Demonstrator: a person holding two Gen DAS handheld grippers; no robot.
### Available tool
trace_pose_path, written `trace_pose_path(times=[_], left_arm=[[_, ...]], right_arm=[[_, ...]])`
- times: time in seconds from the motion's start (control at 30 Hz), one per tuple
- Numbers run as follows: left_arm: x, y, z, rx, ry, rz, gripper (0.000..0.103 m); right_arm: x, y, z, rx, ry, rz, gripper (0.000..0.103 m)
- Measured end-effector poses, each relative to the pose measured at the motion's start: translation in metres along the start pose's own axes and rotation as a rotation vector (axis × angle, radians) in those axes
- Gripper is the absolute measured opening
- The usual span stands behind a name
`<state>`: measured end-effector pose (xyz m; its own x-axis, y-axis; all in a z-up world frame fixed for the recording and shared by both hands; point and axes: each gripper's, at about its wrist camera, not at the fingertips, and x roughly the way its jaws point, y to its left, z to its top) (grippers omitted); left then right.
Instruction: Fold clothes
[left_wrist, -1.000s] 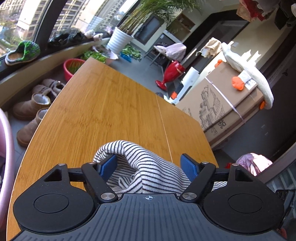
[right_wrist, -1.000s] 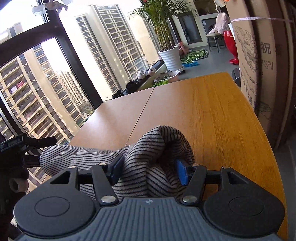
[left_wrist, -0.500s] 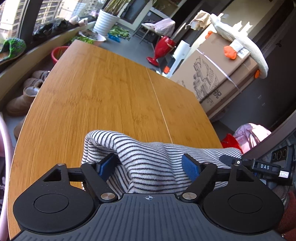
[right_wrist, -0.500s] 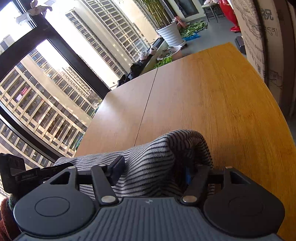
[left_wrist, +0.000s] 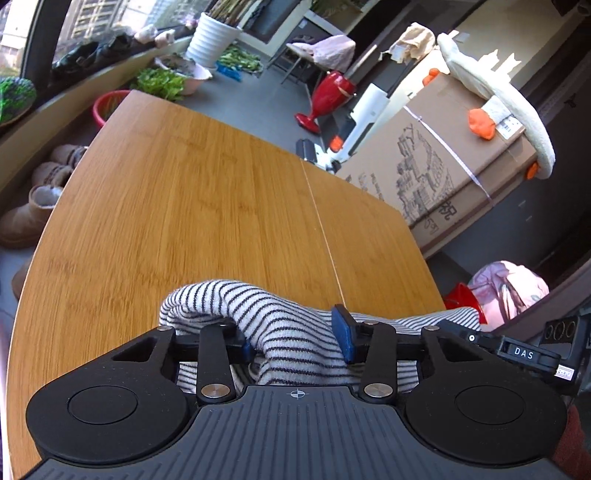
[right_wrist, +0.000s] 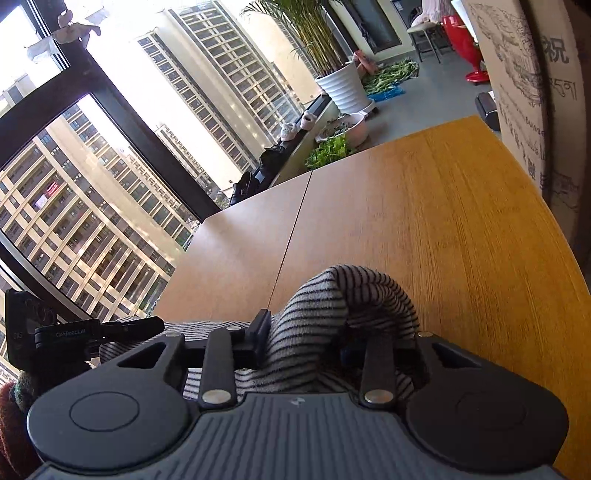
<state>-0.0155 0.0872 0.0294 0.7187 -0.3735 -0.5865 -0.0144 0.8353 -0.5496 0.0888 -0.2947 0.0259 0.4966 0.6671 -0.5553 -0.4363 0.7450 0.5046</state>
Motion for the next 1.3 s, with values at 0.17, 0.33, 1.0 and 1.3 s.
trace_pose_path(times=[0.17, 0.33, 1.0, 1.3], left_arm=[[0.001, -0.008, 0.033, 0.023, -0.108, -0.035, 0.040], [-0.007, -0.014, 0.005, 0.041, -0.086, -0.037, 0.040], [-0.016, -0.023, -0.021, 0.017, -0.067, -0.062, 0.041], [-0.063, -0.049, -0.059, 0.110, -0.130, -0.103, 0.037]], right_arm=[[0.009, 0.005, 0.031, -0.042, -0.103, 0.001, 0.028], [-0.004, -0.004, 0.013, -0.006, -0.091, 0.015, 0.028], [-0.031, 0.005, -0.023, -0.055, -0.125, -0.009, 0.025], [-0.053, -0.001, -0.039, -0.066, -0.147, -0.011, 0.025]])
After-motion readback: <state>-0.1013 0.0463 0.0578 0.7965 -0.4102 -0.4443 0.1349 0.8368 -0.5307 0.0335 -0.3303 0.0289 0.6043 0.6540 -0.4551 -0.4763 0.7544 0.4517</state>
